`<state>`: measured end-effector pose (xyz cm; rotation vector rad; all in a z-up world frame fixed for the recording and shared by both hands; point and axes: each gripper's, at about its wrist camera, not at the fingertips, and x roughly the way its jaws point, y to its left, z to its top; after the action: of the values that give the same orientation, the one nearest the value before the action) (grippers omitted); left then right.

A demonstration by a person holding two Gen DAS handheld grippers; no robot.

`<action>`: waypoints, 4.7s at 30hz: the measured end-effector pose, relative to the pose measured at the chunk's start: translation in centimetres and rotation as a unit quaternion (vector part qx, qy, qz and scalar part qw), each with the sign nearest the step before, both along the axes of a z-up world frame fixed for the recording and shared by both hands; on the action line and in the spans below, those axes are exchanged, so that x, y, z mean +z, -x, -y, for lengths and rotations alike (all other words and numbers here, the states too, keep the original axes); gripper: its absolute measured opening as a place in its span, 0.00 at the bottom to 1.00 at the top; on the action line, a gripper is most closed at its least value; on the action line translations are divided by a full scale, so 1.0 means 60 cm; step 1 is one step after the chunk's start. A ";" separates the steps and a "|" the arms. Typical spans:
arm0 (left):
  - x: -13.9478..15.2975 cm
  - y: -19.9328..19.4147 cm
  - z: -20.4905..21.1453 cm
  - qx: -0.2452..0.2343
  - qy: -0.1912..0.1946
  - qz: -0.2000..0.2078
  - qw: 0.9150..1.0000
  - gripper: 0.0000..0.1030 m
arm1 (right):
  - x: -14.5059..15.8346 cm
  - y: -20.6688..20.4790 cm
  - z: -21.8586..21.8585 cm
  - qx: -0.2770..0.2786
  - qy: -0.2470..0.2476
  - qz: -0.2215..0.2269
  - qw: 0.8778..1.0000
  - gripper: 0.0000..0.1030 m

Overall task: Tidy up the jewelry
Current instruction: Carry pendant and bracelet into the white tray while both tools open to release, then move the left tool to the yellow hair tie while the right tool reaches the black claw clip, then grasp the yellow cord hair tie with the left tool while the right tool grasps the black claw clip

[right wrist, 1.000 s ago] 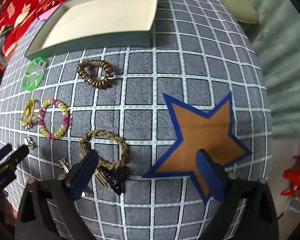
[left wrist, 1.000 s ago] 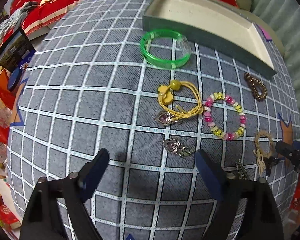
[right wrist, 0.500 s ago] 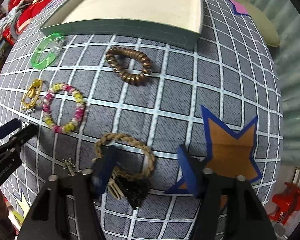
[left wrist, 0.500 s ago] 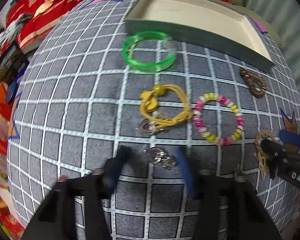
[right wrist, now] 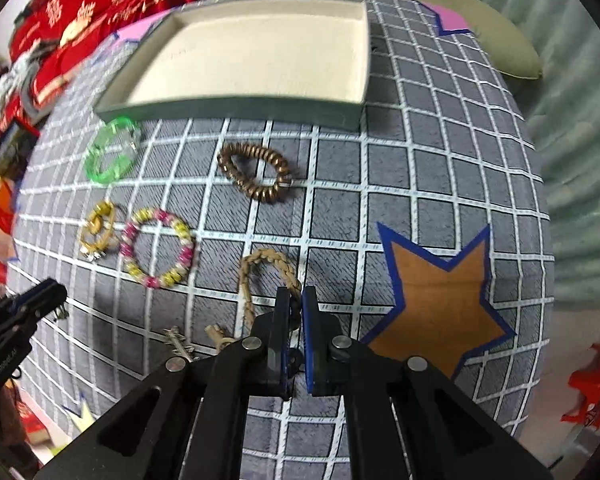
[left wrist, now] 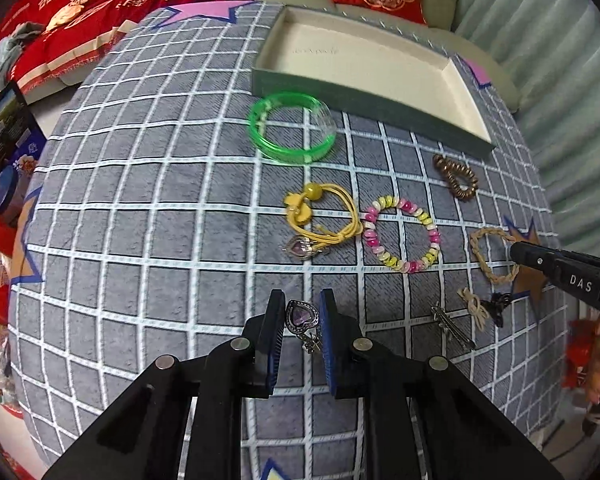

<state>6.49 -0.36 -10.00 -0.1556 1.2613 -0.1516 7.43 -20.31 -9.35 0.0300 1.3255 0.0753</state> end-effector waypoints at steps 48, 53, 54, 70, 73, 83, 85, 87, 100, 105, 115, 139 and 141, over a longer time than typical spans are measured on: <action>-0.042 -0.362 0.096 -0.016 -0.108 0.048 0.993 0.27 | -0.044 -0.347 0.088 0.000 -0.099 -0.006 0.995 0.06; -0.052 -0.362 0.100 -0.019 -0.123 0.043 0.991 0.27 | -0.059 -0.349 0.083 0.001 -0.090 -0.021 0.996 0.07; -0.051 -0.363 0.102 -0.020 -0.126 0.044 0.991 0.27 | -0.059 -0.347 0.083 0.000 -0.091 -0.018 0.996 0.07; -0.010 -0.352 0.104 -0.019 -0.142 0.074 0.987 1.00 | 0.003 -0.332 0.098 -0.025 -0.133 0.015 0.991 0.60; 0.011 -0.340 0.098 -0.017 -0.138 0.088 0.986 1.00 | 0.021 -0.321 0.105 -0.035 -0.148 0.023 0.988 0.76; 0.053 -0.251 0.046 -0.001 -0.113 0.078 0.991 1.00 | 0.061 -0.248 0.125 -0.051 -0.174 0.032 0.983 0.93; 0.052 -0.224 0.030 0.007 -0.112 0.070 0.991 1.00 | 0.063 -0.232 0.121 -0.052 -0.174 0.027 0.983 0.93; 0.050 -0.200 0.016 0.015 -0.116 0.062 0.991 1.00 | 0.064 -0.210 0.118 -0.051 -0.169 0.023 0.984 0.93; 0.009 -0.060 -0.034 0.026 -0.116 0.009 0.993 1.00 | 0.043 -0.080 0.110 -0.049 -0.132 -0.016 0.990 0.93; -0.006 -0.035 -0.017 -0.023 -0.118 0.009 0.993 1.00 | 0.016 -0.024 0.110 -0.045 -0.105 -0.044 0.993 0.93; -0.022 -0.022 0.005 -0.063 -0.113 0.011 0.991 1.00 | -0.033 0.055 0.103 -0.034 -0.082 -0.089 0.992 0.93; -0.049 -0.051 0.053 -0.133 -0.138 0.027 0.981 0.81 | -0.061 0.068 0.067 -0.036 -0.057 -0.081 0.994 0.57; -0.049 -0.051 0.054 -0.133 -0.136 0.028 0.981 0.79 | -0.062 0.068 0.065 -0.042 -0.061 -0.080 0.994 0.57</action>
<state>9.58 -3.59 -12.94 0.2536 1.2301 -0.2109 3.37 -24.23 -13.05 0.1989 1.4760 0.0833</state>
